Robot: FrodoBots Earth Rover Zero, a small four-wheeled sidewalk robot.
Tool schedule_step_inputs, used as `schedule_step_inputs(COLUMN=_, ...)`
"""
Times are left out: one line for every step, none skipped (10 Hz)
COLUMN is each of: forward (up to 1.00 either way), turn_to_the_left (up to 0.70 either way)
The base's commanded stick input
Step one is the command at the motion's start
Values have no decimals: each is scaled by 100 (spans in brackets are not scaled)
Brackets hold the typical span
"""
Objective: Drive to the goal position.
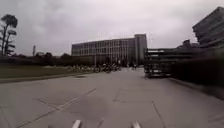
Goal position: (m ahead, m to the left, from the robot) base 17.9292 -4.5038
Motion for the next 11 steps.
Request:
schedule_step_inputs(forward=85, turn_to_the_left=-16)
schedule_step_inputs(forward=85, turn_to_the_left=0)
schedule_step_inputs(forward=85, turn_to_the_left=0)
schedule_step_inputs(forward=85, turn_to_the_left=0)
schedule_step_inputs(forward=85, turn_to_the_left=0)
schedule_step_inputs(forward=85, turn_to_the_left=0)
schedule_step_inputs(forward=85, turn_to_the_left=0)
schedule_step_inputs(forward=85, turn_to_the_left=0)
schedule_step_inputs(forward=85, turn_to_the_left=0)
schedule_step_inputs(forward=85, turn_to_the_left=0)
schedule_step_inputs(forward=85, turn_to_the_left=-11)
